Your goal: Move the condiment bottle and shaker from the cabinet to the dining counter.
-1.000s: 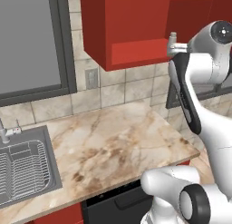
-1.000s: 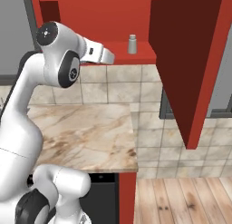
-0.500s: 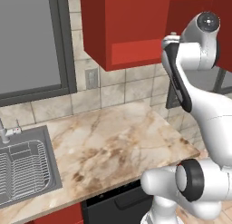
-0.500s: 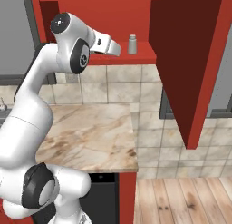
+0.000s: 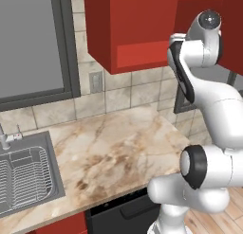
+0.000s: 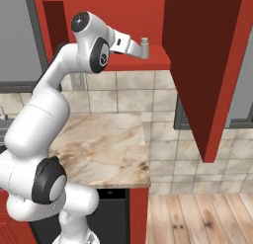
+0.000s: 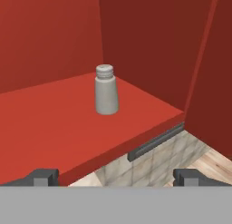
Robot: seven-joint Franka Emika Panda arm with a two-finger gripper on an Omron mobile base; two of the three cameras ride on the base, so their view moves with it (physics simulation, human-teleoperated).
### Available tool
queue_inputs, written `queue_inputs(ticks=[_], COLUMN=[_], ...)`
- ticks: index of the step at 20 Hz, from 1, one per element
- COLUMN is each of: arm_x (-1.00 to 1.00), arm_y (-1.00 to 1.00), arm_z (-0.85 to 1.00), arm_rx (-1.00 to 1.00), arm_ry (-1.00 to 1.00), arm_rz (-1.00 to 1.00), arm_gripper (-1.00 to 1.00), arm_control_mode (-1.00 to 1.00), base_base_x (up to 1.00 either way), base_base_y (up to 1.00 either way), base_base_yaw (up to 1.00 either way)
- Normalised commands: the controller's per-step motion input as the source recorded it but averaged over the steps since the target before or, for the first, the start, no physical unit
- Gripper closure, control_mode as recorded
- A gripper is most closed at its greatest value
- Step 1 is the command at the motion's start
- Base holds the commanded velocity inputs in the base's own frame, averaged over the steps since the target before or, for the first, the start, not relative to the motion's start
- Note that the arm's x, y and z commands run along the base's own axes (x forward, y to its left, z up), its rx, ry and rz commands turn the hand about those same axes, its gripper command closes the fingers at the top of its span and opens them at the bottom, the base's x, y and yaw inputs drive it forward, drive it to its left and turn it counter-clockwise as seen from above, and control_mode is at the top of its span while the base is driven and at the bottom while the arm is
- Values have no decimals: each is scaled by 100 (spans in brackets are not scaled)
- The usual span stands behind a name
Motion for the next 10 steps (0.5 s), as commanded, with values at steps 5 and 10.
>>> queue_inputs(ticks=[5, 10], arm_x=[26, 26], arm_y=[-12, -11], arm_z=[-2, -7], arm_rx=[0, 0], arm_ry=[0, 0], arm_rz=[-4, -2], arm_gripper=[-100, -100], arm_control_mode=[-100, -100], base_base_x=[0, 0], base_base_y=[0, 0], base_base_yaw=[0, 0])
